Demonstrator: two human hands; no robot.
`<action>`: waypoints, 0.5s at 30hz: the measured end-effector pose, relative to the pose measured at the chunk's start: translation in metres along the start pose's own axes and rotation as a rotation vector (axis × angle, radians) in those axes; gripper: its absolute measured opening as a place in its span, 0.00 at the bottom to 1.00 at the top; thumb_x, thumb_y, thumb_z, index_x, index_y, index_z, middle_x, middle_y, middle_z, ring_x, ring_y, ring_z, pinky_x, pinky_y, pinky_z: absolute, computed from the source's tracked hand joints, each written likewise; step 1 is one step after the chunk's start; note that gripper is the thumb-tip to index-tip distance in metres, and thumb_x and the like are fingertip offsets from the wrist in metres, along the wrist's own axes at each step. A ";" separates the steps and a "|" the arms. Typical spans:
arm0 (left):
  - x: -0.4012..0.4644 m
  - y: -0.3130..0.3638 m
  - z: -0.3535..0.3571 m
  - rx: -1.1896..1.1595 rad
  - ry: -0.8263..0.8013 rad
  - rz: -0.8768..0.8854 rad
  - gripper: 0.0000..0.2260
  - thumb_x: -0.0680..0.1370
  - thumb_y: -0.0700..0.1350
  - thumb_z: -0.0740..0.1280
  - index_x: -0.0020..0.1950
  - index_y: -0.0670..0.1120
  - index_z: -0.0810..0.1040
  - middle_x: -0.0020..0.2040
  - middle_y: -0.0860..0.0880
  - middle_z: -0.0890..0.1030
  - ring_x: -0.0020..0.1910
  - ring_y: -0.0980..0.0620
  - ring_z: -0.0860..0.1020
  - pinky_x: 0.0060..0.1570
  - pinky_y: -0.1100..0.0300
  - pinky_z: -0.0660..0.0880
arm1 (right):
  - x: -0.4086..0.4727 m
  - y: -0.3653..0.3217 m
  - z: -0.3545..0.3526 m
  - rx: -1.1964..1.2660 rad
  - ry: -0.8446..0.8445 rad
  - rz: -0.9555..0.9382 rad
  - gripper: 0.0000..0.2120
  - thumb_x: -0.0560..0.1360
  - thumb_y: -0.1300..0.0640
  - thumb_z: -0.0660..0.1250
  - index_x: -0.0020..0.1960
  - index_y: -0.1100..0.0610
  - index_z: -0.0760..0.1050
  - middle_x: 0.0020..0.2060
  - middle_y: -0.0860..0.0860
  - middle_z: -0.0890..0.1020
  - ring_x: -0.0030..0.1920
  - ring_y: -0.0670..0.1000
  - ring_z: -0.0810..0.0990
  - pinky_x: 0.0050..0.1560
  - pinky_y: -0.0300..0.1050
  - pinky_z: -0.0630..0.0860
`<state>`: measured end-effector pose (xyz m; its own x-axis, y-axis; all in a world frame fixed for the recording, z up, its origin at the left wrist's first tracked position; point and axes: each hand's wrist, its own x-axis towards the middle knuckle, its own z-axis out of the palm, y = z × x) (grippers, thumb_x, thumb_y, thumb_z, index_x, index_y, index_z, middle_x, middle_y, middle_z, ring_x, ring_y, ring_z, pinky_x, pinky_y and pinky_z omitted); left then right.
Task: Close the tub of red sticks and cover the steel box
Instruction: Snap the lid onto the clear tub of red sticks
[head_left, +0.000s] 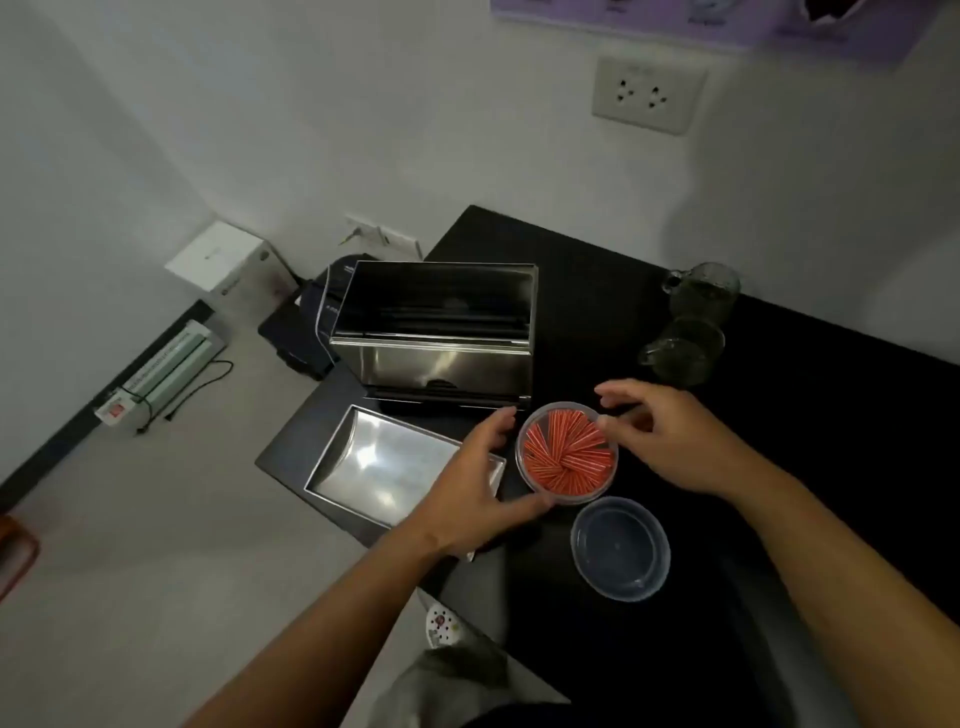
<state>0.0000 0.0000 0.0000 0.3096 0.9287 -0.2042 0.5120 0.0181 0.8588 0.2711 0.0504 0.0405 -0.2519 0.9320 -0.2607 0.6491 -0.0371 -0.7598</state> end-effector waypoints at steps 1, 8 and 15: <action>0.002 0.002 0.005 -0.035 -0.012 0.015 0.49 0.71 0.62 0.81 0.84 0.56 0.57 0.79 0.59 0.69 0.75 0.62 0.69 0.69 0.71 0.69 | -0.002 0.003 0.003 0.021 0.009 0.028 0.23 0.80 0.45 0.70 0.73 0.46 0.73 0.59 0.41 0.81 0.52 0.40 0.82 0.48 0.35 0.76; 0.005 0.008 0.030 -0.175 0.042 0.108 0.42 0.72 0.55 0.83 0.79 0.65 0.62 0.73 0.65 0.74 0.74 0.60 0.74 0.68 0.69 0.72 | -0.011 0.007 0.024 0.138 -0.010 0.089 0.14 0.83 0.46 0.64 0.67 0.45 0.78 0.48 0.46 0.86 0.47 0.40 0.86 0.50 0.47 0.85; -0.001 0.008 0.025 -0.215 0.095 0.150 0.44 0.72 0.53 0.83 0.82 0.59 0.61 0.75 0.62 0.72 0.75 0.58 0.73 0.69 0.68 0.72 | -0.016 -0.006 0.026 0.309 -0.007 0.043 0.12 0.84 0.48 0.64 0.65 0.45 0.80 0.52 0.44 0.87 0.52 0.39 0.86 0.50 0.39 0.83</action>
<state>0.0238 -0.0105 -0.0052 0.2873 0.9573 -0.0311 0.2810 -0.0532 0.9582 0.2520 0.0265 0.0337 -0.2342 0.9247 -0.3002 0.4108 -0.1857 -0.8926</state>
